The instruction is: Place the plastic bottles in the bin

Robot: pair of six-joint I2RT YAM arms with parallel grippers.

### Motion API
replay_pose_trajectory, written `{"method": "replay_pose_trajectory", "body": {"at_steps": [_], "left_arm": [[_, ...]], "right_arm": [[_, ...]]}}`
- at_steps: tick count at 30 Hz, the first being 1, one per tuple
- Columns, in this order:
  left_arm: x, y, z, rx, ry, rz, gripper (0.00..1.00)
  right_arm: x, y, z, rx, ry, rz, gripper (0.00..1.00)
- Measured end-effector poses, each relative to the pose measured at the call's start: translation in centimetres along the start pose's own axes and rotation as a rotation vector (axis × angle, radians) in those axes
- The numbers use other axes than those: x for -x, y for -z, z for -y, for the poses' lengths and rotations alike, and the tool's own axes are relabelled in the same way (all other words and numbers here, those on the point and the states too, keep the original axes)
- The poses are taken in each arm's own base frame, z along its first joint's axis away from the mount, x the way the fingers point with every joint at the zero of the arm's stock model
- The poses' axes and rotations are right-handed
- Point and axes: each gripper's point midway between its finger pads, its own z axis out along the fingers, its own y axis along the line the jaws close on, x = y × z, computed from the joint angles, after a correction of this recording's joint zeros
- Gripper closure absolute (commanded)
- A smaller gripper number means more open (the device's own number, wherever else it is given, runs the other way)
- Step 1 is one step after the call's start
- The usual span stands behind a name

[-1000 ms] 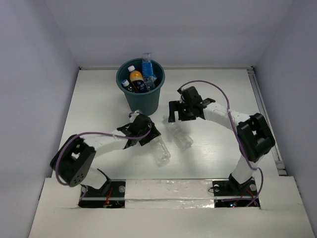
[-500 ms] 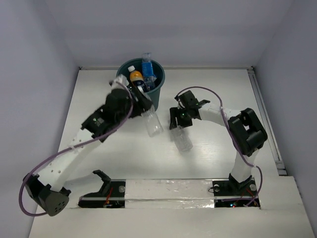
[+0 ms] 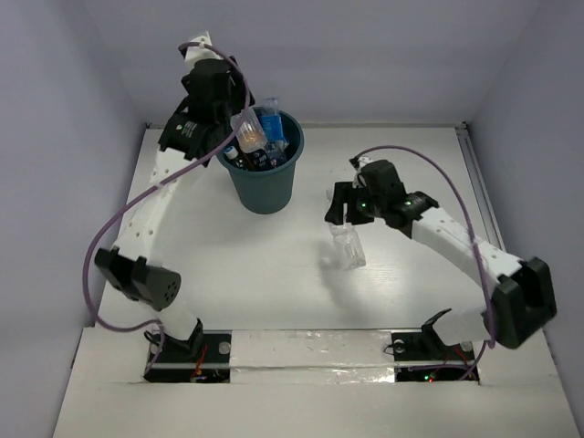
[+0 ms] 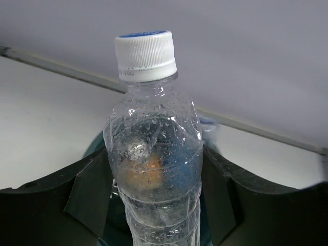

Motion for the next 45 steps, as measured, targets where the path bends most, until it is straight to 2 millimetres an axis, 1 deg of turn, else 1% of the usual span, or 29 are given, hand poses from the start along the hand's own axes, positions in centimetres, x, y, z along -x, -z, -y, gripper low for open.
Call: {"method": "replay_pose_trajectory", "body": {"at_steps": [1, 3, 6, 9, 10, 11, 12, 13, 14, 16, 18, 19, 20, 22, 24, 26, 28, 29, 30, 32, 34, 36, 37, 40, 43, 45], "left_arm": [[-0.8, -1.1, -0.4, 0.031, -0.03, -0.007, 0.5], [-2.2, -2.7, -1.5, 0.09, -0.091, -0.024, 0.48], [-4.5, -4.1, -3.5, 0.172, -0.175, -0.032, 0.45], [-6.3, -4.9, -5.2, 0.232, -0.236, -0.03, 0.31], [-7.0, -5.1, -5.7, 0.245, -0.249, -0.029, 0.16], [-7.7, -5.2, -6.2, 0.258, -0.265, -0.038, 0.11], [-8.0, -5.3, -6.5, 0.264, -0.268, -0.039, 0.08], [-9.0, -5.1, -7.1, 0.272, -0.277, -0.057, 0.04], [-9.3, -5.0, -7.3, 0.273, -0.278, -0.061, 0.01], [-9.3, -4.3, -7.4, 0.263, -0.26, -0.062, 0.01], [-8.2, -3.2, -6.8, 0.231, -0.22, -0.041, 0.01], [-7.2, -2.4, -6.2, 0.208, -0.19, -0.021, 0.01], [-6.3, -1.7, -5.8, 0.186, -0.16, -0.003, 0.01], [-4.2, 0.4, -4.7, 0.128, -0.094, 0.034, 0.01], [-2.0, 2.6, -3.9, 0.073, -0.032, 0.068, 0.01], [-0.1, 4.8, -3.4, 0.025, 0.024, 0.1, 0.01], [1.3, 7.2, -3.2, -0.016, 0.065, 0.117, 0.01], [1.9, 8.5, -3.2, -0.037, 0.086, 0.125, 0.01], [2.4, 9.6, -3.4, -0.051, 0.101, 0.131, 0.01], [2.8, 11.9, -3.8, -0.079, 0.131, 0.134, 0.01], [2.1, 13.7, -4.6, -0.094, 0.145, 0.115, 0.01], [0.5, 14.9, -5.7, -0.09, 0.148, 0.073, 0.01], [-0.1, 15.6, -6.1, -0.091, 0.154, 0.062, 0.01], [-2.9, 16.6, -7.6, -0.076, 0.151, -0.01, 0.01], [-5.4, 17.1, -8.6, -0.058, 0.144, -0.078, 0.01], [-6.5, 17.3, -9.0, -0.049, 0.139, -0.113, 0.01]], "right_arm": [[0.9, 1.3, -0.6, 0.014, -0.001, 0.044, 0.43], [2.4, 3.4, -1.4, 0.03, -0.008, 0.113, 0.42], [5.0, 5.8, -2.8, 0.046, -0.036, 0.196, 0.42], [8.2, 7.6, -4.6, 0.082, -0.063, 0.275, 0.42], [9.5, 8.3, -5.3, 0.098, -0.072, 0.304, 0.42], [10.8, 8.9, -6.1, 0.115, -0.082, 0.335, 0.42], [12.4, 9.8, -7.0, 0.138, -0.091, 0.376, 0.42], [13.6, 10.4, -7.7, 0.156, -0.098, 0.408, 0.42], [14.9, 11.0, -8.3, 0.17, -0.106, 0.436, 0.42], [18.0, 11.9, -9.8, 0.207, -0.126, 0.511, 0.42], [20.6, 12.1, -10.9, 0.238, -0.152, 0.575, 0.42], [21.6, 12.0, -11.2, 0.251, -0.165, 0.599, 0.42], [22.5, 11.8, -11.6, 0.267, -0.18, 0.622, 0.42], [23.9, 10.5, -11.9, 0.292, -0.218, 0.654, 0.42], [24.9, 8.6, -11.8, 0.292, -0.256, 0.664, 0.42], [26.3, 6.8, -11.8, 0.289, -0.287, 0.679, 0.43], [28.0, 4.8, -11.9, 0.284, -0.311, 0.696, 0.43], [29.4, 3.9, -12.1, 0.281, -0.315, 0.723, 0.43], [29.7, 3.6, -12.2, 0.285, -0.316, 0.729, 0.43], [31.4, 2.1, -12.3, 0.257, -0.305, 0.763, 0.43], [33.0, 1.3, -12.9, 0.242, -0.275, 0.809, 0.43], [33.6, 0.3, -13.1, 0.215, -0.244, 0.83, 0.43], [33.5, -0.4, -13.1, 0.19, -0.222, 0.834, 0.43], [32.2, -2.2, -12.8, 0.12, -0.161, 0.823, 0.43], [30.0, -4.3, -12.1, 0.028, -0.088, 0.802, 0.42], [28.4, -5.8, -11.5, -0.034, -0.039, 0.78, 0.39]]}}
